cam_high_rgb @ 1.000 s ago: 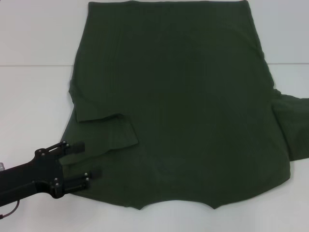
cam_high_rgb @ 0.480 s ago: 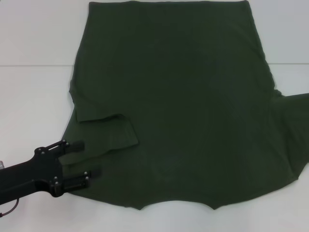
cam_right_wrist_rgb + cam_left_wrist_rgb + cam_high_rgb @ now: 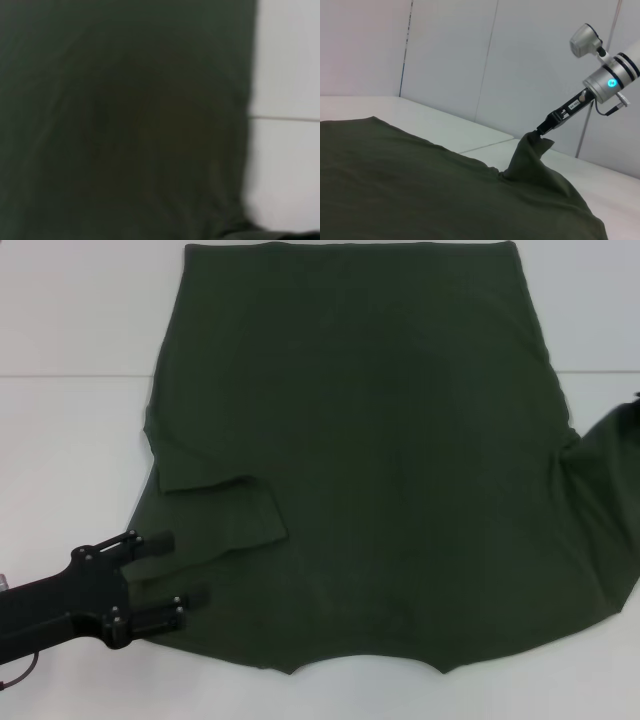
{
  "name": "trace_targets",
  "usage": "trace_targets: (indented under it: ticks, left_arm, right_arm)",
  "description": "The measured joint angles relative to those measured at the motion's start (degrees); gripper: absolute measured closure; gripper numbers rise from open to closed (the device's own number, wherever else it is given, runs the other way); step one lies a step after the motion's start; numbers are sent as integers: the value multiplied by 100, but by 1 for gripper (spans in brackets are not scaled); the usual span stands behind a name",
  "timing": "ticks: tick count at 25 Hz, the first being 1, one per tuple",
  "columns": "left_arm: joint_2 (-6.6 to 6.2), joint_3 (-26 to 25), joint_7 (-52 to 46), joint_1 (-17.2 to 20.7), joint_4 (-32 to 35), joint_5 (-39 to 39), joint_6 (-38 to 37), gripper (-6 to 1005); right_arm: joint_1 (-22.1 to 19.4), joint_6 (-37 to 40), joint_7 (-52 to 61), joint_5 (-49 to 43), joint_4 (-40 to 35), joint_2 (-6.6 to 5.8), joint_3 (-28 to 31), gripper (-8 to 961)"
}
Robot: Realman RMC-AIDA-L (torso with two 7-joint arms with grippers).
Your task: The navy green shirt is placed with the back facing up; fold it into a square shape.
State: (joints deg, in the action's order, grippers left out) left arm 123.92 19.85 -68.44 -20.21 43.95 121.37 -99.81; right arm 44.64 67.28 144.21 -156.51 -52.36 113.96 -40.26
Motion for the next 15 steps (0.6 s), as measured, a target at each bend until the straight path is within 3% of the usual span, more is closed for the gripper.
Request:
trace_targets:
  ticks: [11, 15]
  left_arm:
    - [0, 1, -4, 0, 0, -6, 6, 148]
    - [1, 1, -4, 0, -1, -15, 10, 152]
  right_arm:
    - [614, 136, 76, -7, 181, 342, -746, 908]
    - [728, 131, 151, -1, 246, 415, -955, 908]
